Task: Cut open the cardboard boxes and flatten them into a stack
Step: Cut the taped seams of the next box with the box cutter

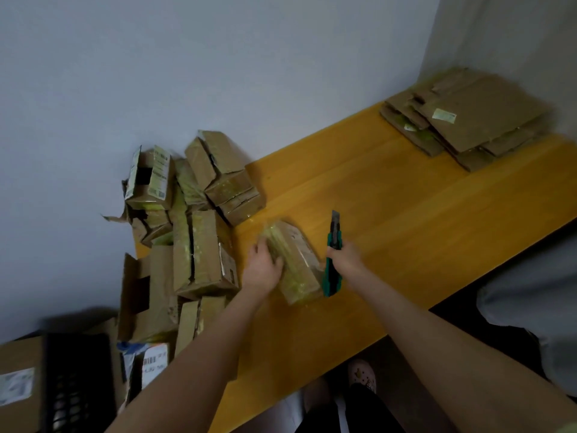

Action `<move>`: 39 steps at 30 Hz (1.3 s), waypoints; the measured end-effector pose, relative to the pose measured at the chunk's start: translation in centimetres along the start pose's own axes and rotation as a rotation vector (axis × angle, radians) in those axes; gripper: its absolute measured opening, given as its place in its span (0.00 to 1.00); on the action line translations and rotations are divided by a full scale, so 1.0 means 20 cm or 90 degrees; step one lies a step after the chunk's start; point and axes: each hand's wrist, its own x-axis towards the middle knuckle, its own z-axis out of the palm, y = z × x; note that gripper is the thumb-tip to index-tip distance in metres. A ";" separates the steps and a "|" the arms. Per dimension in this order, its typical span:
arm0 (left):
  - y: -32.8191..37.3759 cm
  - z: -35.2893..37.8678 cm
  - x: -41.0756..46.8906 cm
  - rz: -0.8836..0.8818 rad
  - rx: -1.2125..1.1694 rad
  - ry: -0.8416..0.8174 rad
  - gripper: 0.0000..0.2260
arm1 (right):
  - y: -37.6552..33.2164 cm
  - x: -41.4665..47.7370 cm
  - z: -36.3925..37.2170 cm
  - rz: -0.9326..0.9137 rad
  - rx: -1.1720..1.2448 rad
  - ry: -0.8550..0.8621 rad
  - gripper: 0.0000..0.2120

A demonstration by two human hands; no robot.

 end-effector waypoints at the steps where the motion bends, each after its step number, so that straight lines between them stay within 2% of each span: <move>1: 0.01 0.00 0.01 -0.056 -0.040 -0.025 0.35 | 0.02 -0.01 0.03 0.022 0.040 -0.014 0.16; 5: 0.06 0.01 0.07 -0.153 -0.059 -0.060 0.50 | 0.06 -0.04 0.11 0.102 0.168 -0.084 0.15; 8: 0.10 0.02 0.10 -0.152 -0.052 -0.084 0.49 | 0.07 -0.03 0.09 0.107 0.205 -0.070 0.13; 10: 0.14 0.01 0.11 -0.039 0.018 -0.059 0.47 | 0.07 0.00 0.03 0.072 0.157 -0.010 0.14; 13: 0.18 -0.03 0.12 0.174 0.236 0.017 0.44 | 0.06 0.05 -0.08 -0.014 0.035 0.072 0.16; 15: 0.19 -0.05 0.14 0.235 0.325 0.026 0.41 | 0.07 0.08 -0.14 -0.080 -0.023 0.090 0.15; 18: 0.20 -0.02 0.13 0.197 0.316 -0.057 0.40 | 0.08 0.08 -0.19 -0.138 -0.098 0.080 0.14; 21: 0.20 0.03 0.11 0.158 0.283 -0.121 0.37 | 0.09 0.08 -0.22 -0.171 -0.181 0.069 0.18; 24: 0.19 0.04 0.11 0.165 0.279 -0.100 0.36 | 0.06 0.06 -0.27 -0.221 -0.292 0.067 0.22; 26: 0.19 0.03 0.10 0.162 0.277 -0.089 0.37 | 0.04 0.04 -0.29 -0.251 -0.425 0.060 0.23; 29: 0.20 0.03 0.09 0.160 0.286 -0.065 0.36 | 0.01 0.01 -0.31 -0.251 -0.579 0.052 0.24; 36: 0.19 0.04 0.08 0.178 0.314 -0.026 0.36 | -0.04 -0.01 -0.32 -0.237 -0.668 0.031 0.19; 39: 0.18 0.04 0.07 0.176 0.316 -0.020 0.36 | -0.05 0.00 -0.32 -0.239 -0.644 -0.026 0.19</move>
